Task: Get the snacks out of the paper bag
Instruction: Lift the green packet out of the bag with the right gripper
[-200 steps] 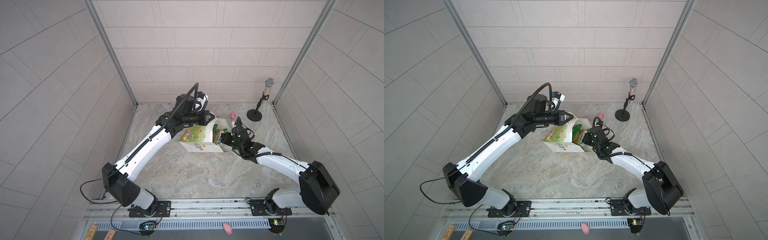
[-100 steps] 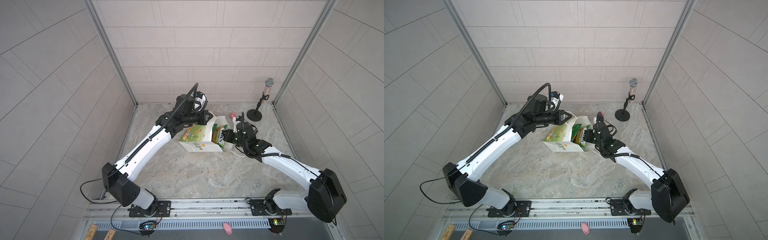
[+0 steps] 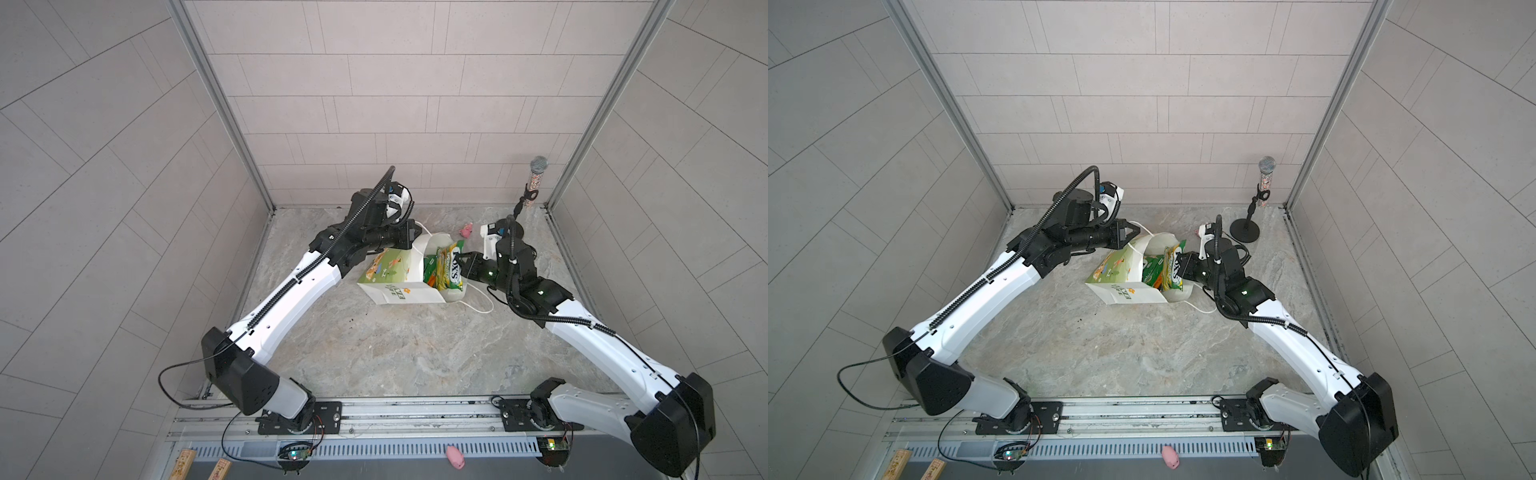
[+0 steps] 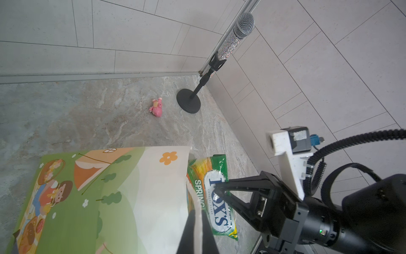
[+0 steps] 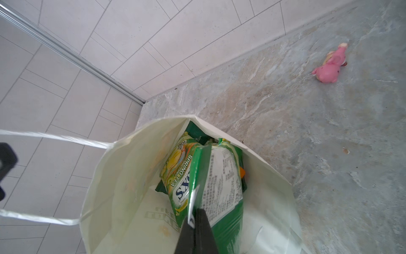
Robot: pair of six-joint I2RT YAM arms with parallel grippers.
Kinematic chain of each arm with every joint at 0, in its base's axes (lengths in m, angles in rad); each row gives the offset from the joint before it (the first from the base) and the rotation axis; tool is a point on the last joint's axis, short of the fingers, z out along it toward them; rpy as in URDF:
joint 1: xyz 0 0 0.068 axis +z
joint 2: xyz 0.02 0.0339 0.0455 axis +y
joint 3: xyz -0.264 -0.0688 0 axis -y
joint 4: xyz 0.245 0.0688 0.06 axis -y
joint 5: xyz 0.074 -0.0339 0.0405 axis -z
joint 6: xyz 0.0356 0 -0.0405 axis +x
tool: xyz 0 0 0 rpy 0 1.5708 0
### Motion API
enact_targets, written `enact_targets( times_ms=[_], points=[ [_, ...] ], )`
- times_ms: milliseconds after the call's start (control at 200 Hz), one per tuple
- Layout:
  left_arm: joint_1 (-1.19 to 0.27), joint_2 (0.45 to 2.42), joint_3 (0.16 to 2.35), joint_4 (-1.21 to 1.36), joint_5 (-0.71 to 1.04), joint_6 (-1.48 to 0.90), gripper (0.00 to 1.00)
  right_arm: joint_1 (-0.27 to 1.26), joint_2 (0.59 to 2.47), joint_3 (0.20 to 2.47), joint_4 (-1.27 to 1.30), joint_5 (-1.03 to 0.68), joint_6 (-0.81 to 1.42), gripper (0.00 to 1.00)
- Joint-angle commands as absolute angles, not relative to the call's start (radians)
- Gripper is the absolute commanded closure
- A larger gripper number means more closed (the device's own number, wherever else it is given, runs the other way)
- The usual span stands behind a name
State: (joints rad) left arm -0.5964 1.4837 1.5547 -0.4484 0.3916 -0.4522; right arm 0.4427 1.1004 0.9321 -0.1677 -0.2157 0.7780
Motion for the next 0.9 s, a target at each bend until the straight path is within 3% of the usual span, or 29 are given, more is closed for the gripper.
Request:
enact_targets(
  times_ms=[0, 395, 896],
  points=[
    [-0.599, 1.45, 1.547, -0.455, 0.387, -0.43, 1.0, 0.413, 1.048, 0.981, -0.169, -0.261, 0.756, 1.0],
    [-0.599, 1.443, 1.532, -0.458, 0.38, -0.432, 1.0, 0.28, 0.949, 1.065, -0.253, -0.311, 0.739, 1.0],
    [-0.598, 1.419, 1.52, -0.459, 0.382, -0.43, 1.0, -0.042, 0.927, 1.009, -0.337, -0.448, 0.691, 1.0]
  ],
)
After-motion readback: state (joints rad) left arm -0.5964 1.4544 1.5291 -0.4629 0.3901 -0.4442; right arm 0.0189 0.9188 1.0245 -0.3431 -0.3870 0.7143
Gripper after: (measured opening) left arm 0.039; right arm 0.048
